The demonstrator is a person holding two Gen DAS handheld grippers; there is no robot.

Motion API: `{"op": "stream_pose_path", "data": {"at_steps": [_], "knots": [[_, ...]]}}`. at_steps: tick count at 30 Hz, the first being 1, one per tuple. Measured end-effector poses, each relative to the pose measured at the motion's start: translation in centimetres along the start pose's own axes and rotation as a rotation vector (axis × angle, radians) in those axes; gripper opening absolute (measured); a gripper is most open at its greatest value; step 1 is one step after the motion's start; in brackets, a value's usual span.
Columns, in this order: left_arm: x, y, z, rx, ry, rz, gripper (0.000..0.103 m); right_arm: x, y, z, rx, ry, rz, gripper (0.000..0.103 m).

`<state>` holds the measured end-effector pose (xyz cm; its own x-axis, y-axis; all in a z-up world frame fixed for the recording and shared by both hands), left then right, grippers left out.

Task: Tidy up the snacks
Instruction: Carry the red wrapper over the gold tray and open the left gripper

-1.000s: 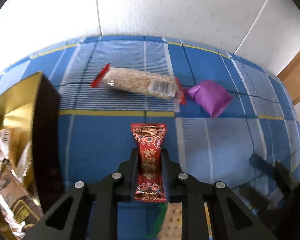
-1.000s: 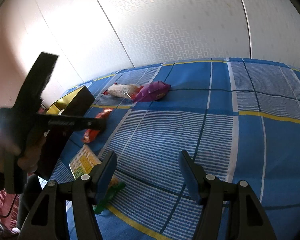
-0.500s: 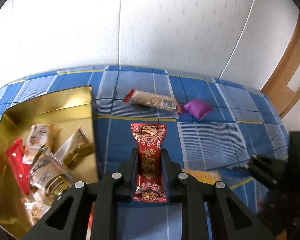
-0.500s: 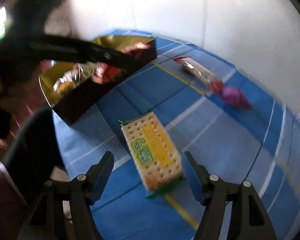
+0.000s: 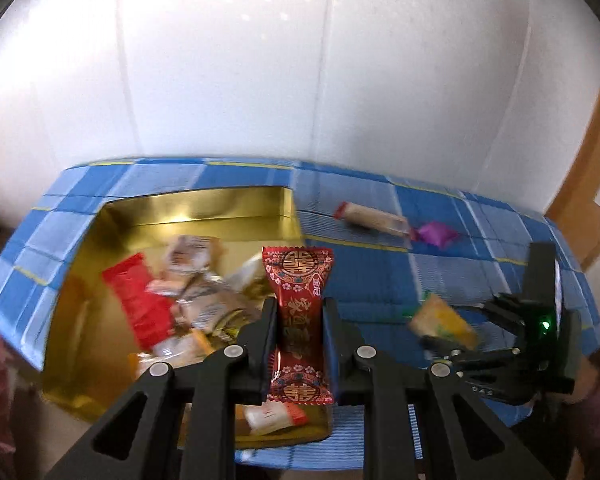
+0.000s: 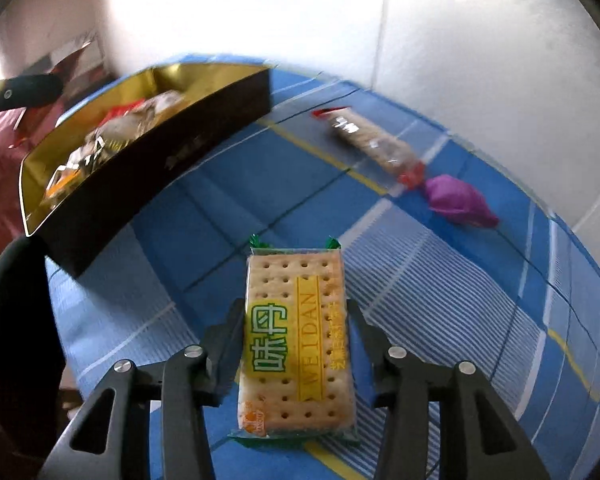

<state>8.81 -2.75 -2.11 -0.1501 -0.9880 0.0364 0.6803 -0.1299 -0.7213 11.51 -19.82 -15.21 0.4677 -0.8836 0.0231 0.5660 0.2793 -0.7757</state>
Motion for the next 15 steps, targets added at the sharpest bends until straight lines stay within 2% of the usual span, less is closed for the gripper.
{"op": "stream_pose_path", "data": {"at_steps": [4,15], "knots": [[-1.8,-1.0,-0.5,0.026,-0.025,0.048,0.021,0.8,-0.3,-0.6,0.061,0.038,-0.036,0.048],[-3.8,-1.8,-1.6,0.043,-0.049,0.096,0.021,1.6,-1.0,-0.3,0.093,0.102,-0.097,0.047]]}}
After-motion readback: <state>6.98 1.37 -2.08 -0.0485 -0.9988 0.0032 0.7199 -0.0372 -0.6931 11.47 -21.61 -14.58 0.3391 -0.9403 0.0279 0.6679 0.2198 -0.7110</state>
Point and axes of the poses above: each gripper's, at about its wrist camera, not at the fingertips, and y roughly the way its jaws point, x to its right, z to its top, the point moved 8 cm from there along y, roughly the way its jaws point, and after that the axes turned 3 degrees about z, right-handed, at the moved point
